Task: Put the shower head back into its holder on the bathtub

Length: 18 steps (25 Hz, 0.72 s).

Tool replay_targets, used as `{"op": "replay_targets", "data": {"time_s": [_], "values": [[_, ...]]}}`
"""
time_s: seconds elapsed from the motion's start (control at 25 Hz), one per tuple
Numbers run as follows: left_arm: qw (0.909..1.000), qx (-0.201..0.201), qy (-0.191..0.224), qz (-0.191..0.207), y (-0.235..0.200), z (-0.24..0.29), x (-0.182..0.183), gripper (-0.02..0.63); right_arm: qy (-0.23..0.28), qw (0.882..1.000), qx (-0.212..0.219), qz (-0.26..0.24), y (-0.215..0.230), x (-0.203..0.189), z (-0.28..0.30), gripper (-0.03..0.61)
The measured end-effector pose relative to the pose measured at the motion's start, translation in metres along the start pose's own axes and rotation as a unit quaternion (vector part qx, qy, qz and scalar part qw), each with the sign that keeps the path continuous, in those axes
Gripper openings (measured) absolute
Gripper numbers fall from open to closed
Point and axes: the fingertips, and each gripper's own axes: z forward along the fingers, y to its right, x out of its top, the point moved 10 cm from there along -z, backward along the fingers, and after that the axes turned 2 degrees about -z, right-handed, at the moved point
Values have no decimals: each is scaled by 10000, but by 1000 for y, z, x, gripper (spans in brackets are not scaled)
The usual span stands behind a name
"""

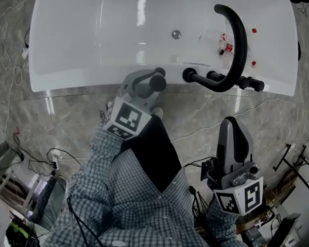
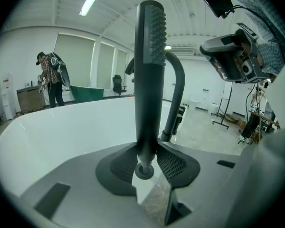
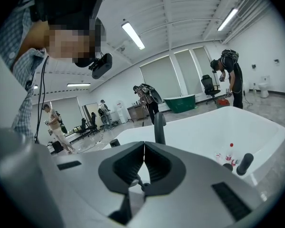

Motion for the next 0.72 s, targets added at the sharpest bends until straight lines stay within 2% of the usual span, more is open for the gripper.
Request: {"op": "replay_targets", "data": {"time_s": [0.4,0.72], "values": [[9997,28,-222,17,-4,29,-26,132,-57,9999,-22,125,17,-25,8,15],[9989,47,-383,249,-1,44,-39,132,-15,9999,-42,157,29,-39,6,15]]}}
